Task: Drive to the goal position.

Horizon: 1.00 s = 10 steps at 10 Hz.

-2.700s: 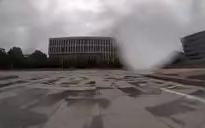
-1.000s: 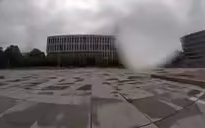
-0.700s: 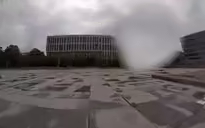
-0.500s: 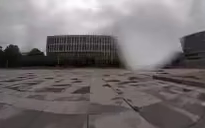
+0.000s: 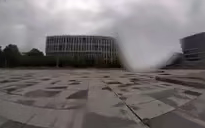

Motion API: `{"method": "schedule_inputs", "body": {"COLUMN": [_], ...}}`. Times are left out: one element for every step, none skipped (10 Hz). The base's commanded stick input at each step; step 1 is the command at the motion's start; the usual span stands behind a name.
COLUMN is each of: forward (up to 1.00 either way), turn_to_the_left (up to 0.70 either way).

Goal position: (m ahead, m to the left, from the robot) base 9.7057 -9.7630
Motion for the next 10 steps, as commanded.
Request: {"method": "schedule_inputs", "body": {"forward": [0.7,0.7,0.7,0.7,0.7,0.7,0.7,0.7,0.7,0.7], "turn_to_the_left": [0.0,0.0,0.0,0.0,0.0,0.0,0.0,0.0,-0.1,-0.27]}}
